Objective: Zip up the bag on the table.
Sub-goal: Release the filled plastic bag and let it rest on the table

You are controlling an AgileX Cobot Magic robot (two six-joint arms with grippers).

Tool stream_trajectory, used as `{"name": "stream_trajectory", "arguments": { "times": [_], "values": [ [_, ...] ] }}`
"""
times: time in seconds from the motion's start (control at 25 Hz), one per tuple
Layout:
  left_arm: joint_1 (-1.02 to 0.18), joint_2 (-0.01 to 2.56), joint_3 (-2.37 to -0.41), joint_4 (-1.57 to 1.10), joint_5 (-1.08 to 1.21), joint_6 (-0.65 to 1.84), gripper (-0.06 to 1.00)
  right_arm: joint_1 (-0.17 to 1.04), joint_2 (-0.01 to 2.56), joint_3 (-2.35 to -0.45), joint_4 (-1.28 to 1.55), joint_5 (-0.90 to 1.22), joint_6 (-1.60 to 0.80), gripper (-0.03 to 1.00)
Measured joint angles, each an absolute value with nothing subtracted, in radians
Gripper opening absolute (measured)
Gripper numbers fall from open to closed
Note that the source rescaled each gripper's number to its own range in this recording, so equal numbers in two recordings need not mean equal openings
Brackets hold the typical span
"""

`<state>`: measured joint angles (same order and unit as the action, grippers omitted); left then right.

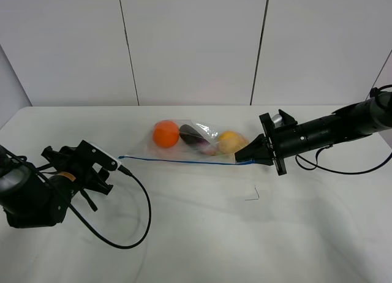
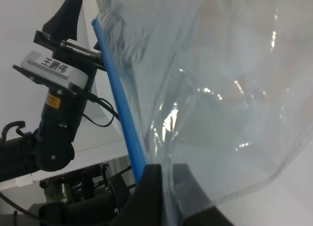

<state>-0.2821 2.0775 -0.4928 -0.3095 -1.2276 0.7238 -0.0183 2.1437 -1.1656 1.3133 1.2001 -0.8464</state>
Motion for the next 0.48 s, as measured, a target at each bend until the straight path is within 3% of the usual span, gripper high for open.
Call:
{"name": "stream_trajectory", "arguments": {
  "times": [0.48],
  "values": [
    [-0.282,2.077,-0.493,-0.436,-1.228,0.182,1.0,-0.018,2.144,-1.166,1.313,1.2,-0.845,0.0]
  ]
}}
